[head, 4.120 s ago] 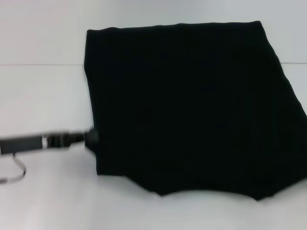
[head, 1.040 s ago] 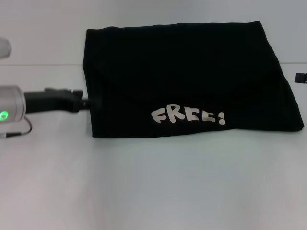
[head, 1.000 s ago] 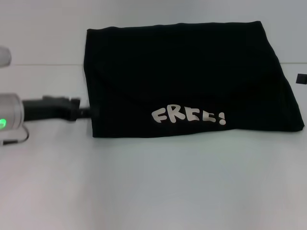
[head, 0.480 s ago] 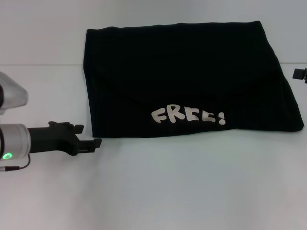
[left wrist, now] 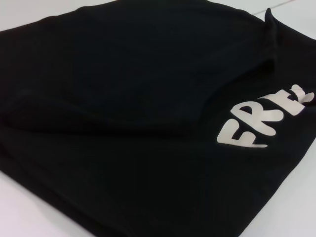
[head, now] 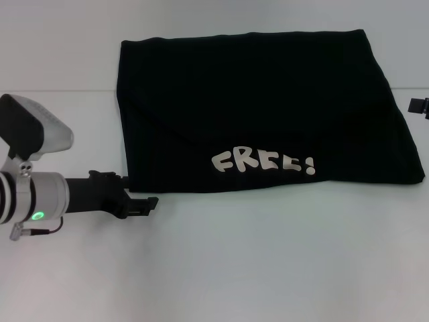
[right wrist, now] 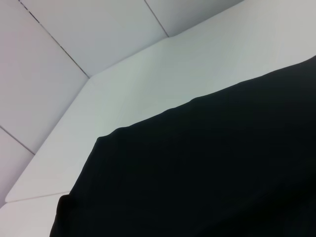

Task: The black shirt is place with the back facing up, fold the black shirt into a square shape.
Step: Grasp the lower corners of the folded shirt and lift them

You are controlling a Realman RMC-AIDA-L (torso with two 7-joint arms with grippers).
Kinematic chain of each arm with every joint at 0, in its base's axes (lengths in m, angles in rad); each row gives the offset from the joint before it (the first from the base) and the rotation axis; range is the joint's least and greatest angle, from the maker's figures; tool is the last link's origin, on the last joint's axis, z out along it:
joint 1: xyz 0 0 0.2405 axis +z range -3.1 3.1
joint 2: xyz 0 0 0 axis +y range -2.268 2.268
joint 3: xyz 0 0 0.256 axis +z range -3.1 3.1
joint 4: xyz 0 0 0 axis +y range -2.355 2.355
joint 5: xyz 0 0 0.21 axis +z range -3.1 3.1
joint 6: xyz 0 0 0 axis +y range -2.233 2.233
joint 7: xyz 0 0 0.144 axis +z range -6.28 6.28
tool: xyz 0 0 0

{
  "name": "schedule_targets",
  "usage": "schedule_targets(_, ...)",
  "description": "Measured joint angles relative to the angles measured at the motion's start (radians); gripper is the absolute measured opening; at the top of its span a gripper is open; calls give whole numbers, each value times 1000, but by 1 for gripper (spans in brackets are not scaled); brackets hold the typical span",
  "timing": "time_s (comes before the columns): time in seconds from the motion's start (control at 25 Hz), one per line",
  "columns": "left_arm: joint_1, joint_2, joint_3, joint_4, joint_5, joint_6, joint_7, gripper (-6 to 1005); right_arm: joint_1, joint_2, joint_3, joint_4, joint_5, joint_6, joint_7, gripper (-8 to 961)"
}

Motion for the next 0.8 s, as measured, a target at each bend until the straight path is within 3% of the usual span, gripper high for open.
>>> schedule_targets(0.48, -24, 1, 10, -15, 9, -30, -25, 751, -7, 2, 2, 0, 0, 10, 0, 658)
schedule_targets(0.56, -26, 1, 18, -16, 9, -52, -42, 726, -7, 2, 2, 0, 0, 10, 0, 658)
schedule_targets(0.8, -31, 3, 29, -12, 16, -62, -64, 516, -7, 2, 4, -1, 0, 9, -4, 657)
